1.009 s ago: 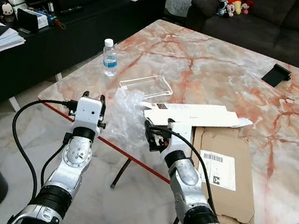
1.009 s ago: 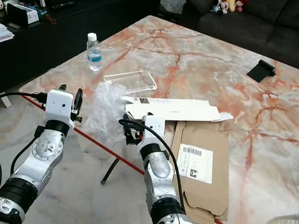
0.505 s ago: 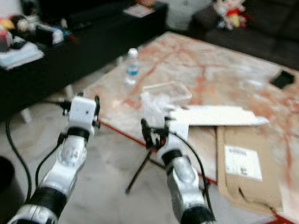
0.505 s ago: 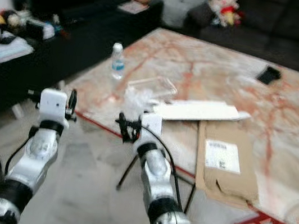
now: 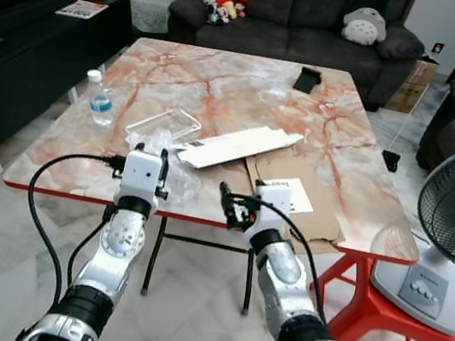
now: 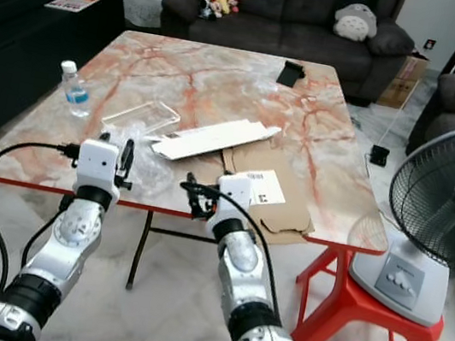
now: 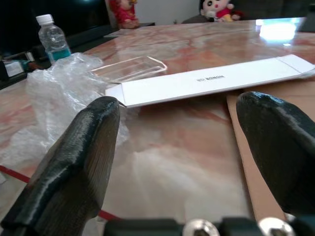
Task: Picking trash to rubbish bin
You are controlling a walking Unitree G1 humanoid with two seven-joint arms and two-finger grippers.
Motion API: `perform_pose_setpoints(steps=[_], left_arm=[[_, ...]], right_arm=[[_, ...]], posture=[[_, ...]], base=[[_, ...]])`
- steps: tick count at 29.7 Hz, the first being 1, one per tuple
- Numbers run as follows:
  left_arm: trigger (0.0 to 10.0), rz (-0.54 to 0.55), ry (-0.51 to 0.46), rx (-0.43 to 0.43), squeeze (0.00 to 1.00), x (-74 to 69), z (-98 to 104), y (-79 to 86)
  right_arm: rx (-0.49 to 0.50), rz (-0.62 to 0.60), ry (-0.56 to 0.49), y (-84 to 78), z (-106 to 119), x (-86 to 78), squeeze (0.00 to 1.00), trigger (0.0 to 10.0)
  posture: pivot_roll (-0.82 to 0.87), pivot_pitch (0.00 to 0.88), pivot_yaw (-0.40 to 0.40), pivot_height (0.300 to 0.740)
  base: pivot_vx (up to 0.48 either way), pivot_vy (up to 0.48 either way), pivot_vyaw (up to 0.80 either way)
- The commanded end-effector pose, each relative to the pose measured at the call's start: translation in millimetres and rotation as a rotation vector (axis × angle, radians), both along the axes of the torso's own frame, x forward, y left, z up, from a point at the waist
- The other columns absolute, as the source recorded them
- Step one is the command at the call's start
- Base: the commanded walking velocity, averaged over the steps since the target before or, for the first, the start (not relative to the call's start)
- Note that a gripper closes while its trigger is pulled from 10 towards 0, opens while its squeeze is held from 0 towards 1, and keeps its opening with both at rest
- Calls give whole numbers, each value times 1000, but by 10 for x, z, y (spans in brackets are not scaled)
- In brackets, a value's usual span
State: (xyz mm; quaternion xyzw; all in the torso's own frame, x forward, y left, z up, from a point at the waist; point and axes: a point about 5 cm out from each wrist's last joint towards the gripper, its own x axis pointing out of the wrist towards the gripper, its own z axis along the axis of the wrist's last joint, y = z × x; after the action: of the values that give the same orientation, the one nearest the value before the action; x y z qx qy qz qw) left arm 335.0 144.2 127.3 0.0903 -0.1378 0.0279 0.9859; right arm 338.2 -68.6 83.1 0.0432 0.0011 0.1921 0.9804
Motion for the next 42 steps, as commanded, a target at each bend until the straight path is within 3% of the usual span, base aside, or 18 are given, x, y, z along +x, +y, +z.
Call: perform_pose_setpoints(steps=[1, 14, 31, 38, 39, 42], left_arm=[[10000, 11, -5, 4, 0, 17, 43, 38], [10000, 16, -9, 7, 0, 33, 71, 40], [10000, 2, -32, 7, 0, 25, 112, 25], [10000, -25, -42, 33, 0, 25, 136, -14], [10000, -32, -38, 36, 1000, 26, 132, -23], [10000, -54, -29, 33, 1000, 24, 120, -48]], right_arm=[[3, 11, -23, 51, 64, 24, 0, 10000], [-44, 30, -32, 70, 40, 1, 0, 10000], [-7, 27, -32, 73, 50, 0, 0, 10000], [-1, 27, -27, 74, 44, -3, 0, 10000], [-1, 28, -27, 74, 44, -3, 0, 10000], [-1, 29, -26, 75, 44, -3, 0, 10000]], posture=[[22, 0, 6, 740], [22, 0, 9, 740], [27, 0, 9, 740], [27, 0, 10, 740], [29, 0, 9, 740], [29, 0, 9, 740]], base=[[259, 0, 0], [305, 0, 166], [308, 0, -57], [0, 0, 0], [0, 0, 0], [0, 0, 0]])
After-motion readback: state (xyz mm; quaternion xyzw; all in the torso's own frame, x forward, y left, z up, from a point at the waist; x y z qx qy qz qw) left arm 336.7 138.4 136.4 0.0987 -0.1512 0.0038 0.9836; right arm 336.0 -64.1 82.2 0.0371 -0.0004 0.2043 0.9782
